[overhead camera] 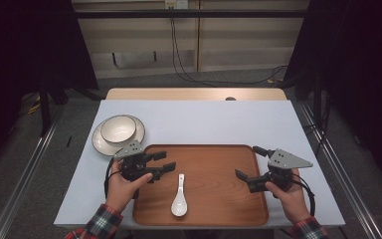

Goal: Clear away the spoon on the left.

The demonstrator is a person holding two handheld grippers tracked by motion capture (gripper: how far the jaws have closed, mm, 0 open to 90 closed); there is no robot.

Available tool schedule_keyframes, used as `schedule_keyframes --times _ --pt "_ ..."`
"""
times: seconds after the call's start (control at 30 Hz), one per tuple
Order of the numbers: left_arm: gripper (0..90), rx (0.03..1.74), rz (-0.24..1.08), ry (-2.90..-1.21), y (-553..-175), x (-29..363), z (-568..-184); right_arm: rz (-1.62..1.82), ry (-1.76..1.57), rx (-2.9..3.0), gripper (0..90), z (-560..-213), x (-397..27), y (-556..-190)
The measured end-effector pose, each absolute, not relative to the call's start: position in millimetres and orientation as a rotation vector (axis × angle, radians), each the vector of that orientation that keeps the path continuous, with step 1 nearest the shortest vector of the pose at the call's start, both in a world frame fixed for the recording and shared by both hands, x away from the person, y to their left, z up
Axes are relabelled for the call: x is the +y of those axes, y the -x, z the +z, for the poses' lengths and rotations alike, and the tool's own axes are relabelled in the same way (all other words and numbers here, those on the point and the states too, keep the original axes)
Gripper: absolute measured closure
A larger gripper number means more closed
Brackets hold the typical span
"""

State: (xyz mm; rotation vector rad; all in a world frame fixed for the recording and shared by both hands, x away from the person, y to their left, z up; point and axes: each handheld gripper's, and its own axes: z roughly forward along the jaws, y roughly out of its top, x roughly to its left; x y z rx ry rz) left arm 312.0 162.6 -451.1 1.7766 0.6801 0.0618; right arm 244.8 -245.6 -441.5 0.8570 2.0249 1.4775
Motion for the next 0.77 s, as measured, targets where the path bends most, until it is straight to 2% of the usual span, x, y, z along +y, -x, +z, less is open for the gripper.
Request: schedule_keyframes --times 0.3,0.77 --pt "12.8 0.694 0.134 -1.816 -315.9 168.3 -451.2 1.472 -0.857 2.018 1.6 -440.9 -244.5 -243.2" --pt "5.6 0.713 0.164 -1.820 -319.8 172.1 -452.2 1.470 -0.851 2.022 1.6 -440.8 -245.5 -242.9"
